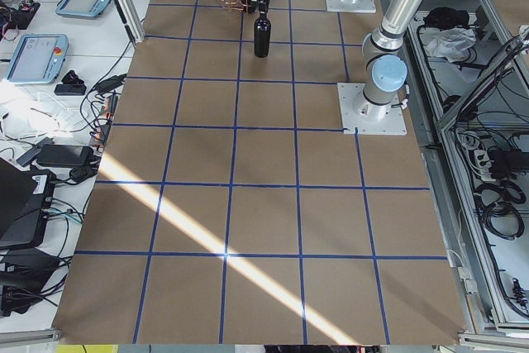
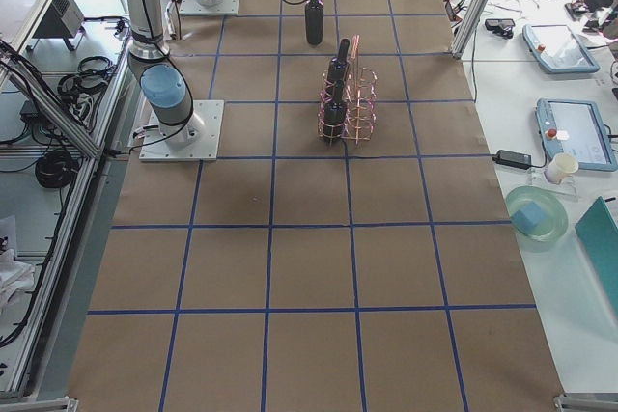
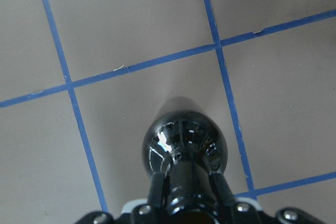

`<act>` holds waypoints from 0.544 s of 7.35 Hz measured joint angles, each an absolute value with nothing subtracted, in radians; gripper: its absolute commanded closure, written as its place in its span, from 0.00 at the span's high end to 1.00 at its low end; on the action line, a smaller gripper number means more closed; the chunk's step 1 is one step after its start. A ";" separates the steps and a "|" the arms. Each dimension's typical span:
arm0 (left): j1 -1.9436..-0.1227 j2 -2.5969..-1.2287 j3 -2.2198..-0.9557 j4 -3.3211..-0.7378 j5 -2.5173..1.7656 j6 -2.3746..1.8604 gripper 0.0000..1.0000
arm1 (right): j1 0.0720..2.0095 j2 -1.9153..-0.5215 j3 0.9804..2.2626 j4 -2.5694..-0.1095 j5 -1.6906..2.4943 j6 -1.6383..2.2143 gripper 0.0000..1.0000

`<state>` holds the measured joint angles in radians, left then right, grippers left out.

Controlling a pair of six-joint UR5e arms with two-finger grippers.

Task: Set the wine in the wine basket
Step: 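Grasp the standing bottle by its neck with the right gripper and lift, then carry the bottle with the right gripper over the copper wine rack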

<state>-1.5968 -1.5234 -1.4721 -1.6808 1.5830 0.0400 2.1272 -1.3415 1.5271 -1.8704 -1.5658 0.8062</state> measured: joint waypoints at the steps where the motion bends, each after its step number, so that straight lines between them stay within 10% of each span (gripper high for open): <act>1: -1.597 -1.522 -1.472 -1.683 1.584 0.040 1.00 | 2.097 -1.406 1.525 -1.818 -1.566 0.763 0.00; 4: -1.597 -1.516 -1.475 -1.688 1.585 0.040 1.00 | 1.889 -1.601 1.520 -1.581 -1.557 0.500 0.00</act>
